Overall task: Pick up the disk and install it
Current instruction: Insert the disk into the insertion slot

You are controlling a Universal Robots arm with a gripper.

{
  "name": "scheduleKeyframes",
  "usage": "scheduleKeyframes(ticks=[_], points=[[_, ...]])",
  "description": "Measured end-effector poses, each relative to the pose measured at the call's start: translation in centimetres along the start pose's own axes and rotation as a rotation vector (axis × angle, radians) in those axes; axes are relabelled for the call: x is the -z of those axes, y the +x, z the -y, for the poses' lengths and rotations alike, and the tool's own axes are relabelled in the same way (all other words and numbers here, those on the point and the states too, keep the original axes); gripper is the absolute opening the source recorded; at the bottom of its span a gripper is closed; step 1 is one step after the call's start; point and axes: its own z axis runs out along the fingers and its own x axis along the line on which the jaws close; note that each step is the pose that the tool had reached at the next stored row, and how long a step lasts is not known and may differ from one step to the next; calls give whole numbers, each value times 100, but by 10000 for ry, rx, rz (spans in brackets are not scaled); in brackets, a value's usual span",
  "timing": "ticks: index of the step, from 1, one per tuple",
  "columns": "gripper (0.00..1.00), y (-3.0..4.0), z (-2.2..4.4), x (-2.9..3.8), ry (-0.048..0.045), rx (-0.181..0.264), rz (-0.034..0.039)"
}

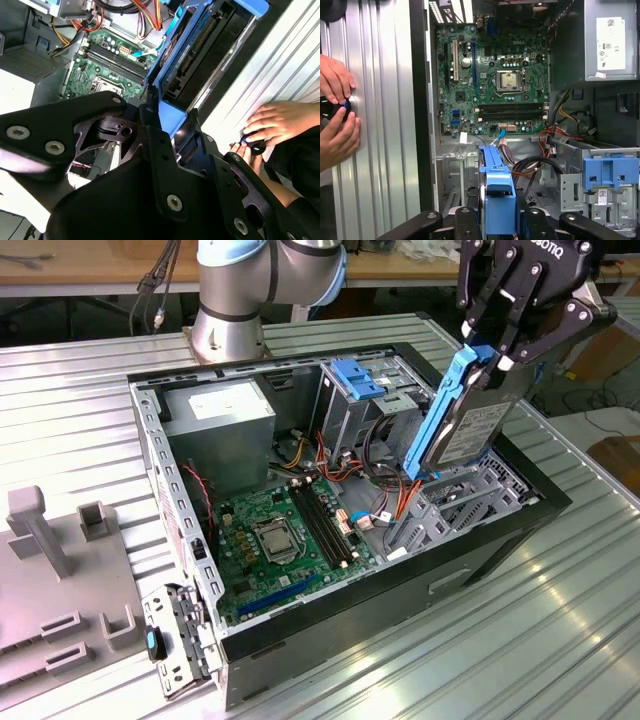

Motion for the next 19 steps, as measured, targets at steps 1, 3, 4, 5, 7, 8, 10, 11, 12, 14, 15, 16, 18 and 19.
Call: scheduleKeyframes(ticks=[1, 3, 4, 5, 7, 8, 10, 11, 12, 14, 15, 16, 18, 19], points=[[37, 12, 35, -4, -1, -1, 1], [37, 26, 97, -11, -4, 0, -1], [37, 30, 136, -16, -5, 1, 1], [37, 34, 179, -22, -6, 0, -1], [37, 79, 198, -36, -6, -1, 1], [37, 119, 202, -43, -6, 0, 0], [37, 137, 206, -49, -6, -1, -2], [37, 138, 211, -51, -6, 2, -2], [37, 138, 212, -58, -6, 13, 2], [37, 139, 212, -78, -12, 20, 1], [37, 140, 212, -86, -20, 21, 1], [37, 142, 212, -93, -21, 20, 1], [37, 147, 212, -108, -23, 20, 0], [37, 149, 214, -114, -24, 20, 0]])
